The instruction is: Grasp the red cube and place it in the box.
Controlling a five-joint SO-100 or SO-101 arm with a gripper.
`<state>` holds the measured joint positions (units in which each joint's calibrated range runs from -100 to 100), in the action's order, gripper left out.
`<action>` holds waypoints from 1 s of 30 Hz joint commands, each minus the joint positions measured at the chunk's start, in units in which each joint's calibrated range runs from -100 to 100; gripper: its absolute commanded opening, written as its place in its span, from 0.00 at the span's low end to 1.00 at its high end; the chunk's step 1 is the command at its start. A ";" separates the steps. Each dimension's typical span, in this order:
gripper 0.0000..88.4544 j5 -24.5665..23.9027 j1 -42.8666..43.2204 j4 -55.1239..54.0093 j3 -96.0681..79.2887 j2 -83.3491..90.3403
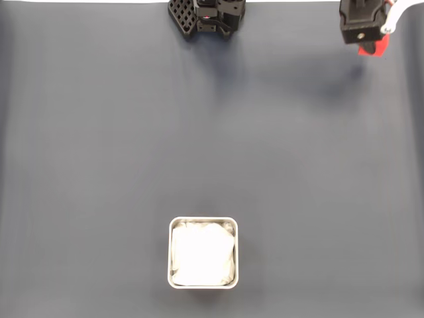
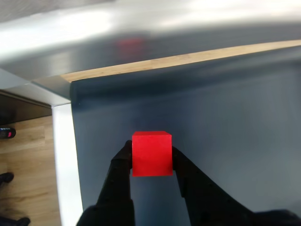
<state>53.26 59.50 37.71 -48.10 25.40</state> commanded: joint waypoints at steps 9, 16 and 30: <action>0.12 0.73 -7.51 1.80 3.03 5.97; 0.12 1.32 -12.27 2.62 6.13 5.53; 0.12 -0.44 -18.37 5.24 15.98 1.55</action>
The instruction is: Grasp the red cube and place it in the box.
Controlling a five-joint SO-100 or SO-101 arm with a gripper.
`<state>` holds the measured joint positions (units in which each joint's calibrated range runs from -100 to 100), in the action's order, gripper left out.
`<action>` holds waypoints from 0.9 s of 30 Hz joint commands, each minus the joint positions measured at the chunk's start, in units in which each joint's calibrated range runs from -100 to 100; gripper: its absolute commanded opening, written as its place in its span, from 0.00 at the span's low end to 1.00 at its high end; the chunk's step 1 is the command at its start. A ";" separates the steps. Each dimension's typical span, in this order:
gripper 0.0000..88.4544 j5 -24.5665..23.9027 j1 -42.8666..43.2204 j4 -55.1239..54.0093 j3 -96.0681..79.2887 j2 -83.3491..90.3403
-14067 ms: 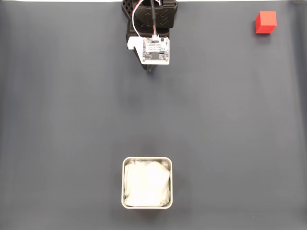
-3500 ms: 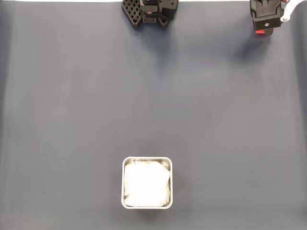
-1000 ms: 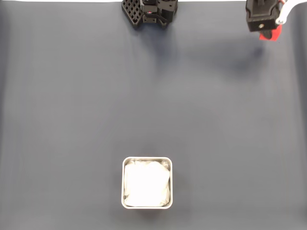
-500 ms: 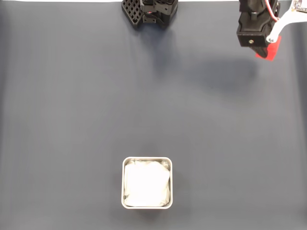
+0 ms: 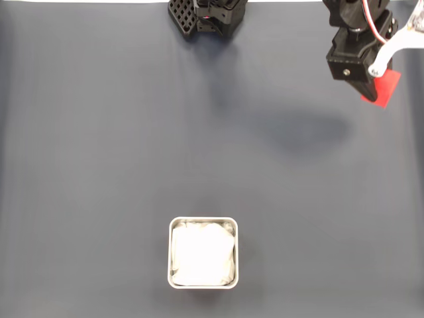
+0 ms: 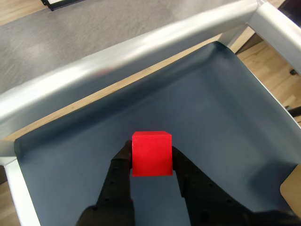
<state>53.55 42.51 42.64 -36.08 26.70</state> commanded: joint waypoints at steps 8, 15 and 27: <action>0.12 -0.88 -5.79 1.46 8.52 -2.27; 0.11 -0.59 -10.62 1.70 11.17 -3.39; 0.11 0.00 -17.37 1.79 14.18 -4.09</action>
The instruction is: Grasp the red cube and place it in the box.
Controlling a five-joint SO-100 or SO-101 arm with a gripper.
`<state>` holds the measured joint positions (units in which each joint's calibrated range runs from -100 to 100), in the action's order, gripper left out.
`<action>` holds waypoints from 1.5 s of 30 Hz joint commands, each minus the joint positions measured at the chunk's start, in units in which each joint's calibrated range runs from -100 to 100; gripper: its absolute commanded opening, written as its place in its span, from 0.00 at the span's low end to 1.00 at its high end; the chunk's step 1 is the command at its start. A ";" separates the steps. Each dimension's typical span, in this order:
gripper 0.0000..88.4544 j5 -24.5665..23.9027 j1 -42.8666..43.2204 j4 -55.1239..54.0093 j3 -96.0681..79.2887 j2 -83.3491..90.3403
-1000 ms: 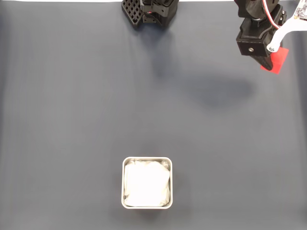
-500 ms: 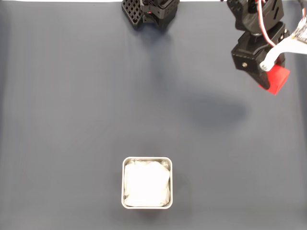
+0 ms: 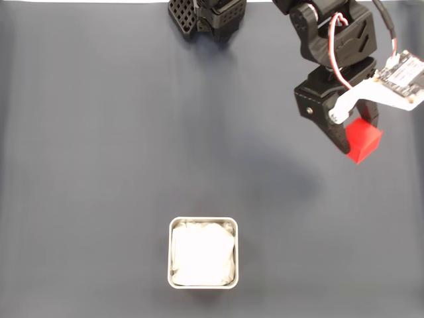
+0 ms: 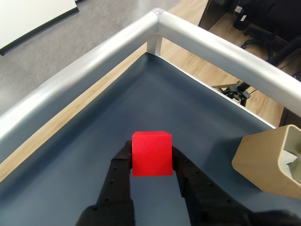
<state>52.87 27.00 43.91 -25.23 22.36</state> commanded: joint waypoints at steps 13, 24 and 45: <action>0.11 0.34 -8.25 1.33 10.08 -2.60; 0.10 -0.44 -13.72 1.74 17.29 -8.06; 0.10 -2.20 -22.39 2.23 27.60 -16.90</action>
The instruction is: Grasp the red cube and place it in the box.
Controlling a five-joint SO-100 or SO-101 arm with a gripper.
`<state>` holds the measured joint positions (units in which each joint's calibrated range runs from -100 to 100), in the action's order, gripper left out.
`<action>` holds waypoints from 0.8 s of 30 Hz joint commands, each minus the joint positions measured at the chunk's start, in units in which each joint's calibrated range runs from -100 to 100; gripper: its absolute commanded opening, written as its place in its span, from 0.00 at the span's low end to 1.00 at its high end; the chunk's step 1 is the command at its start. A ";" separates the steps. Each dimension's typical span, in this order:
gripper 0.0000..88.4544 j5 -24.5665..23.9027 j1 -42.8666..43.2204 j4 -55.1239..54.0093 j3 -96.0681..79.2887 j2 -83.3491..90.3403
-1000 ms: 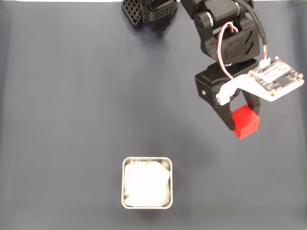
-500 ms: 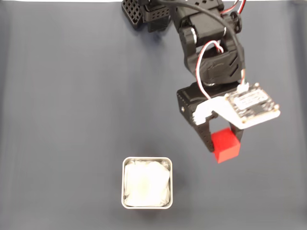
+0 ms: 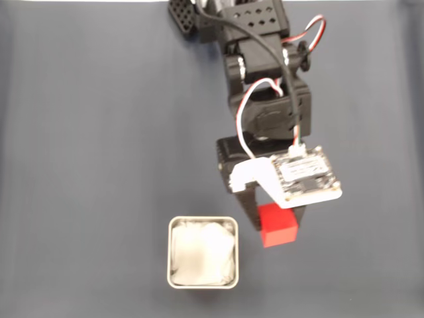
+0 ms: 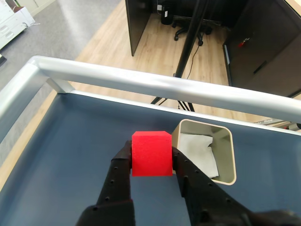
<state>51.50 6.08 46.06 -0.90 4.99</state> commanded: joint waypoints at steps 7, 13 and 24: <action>0.09 -0.83 -4.17 0.09 5.47 -1.53; 0.09 -0.88 -7.29 -0.24 8.20 -4.39; 0.09 -0.83 -9.71 -0.49 10.94 -7.77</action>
<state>50.96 -2.45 46.06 6.60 -3.43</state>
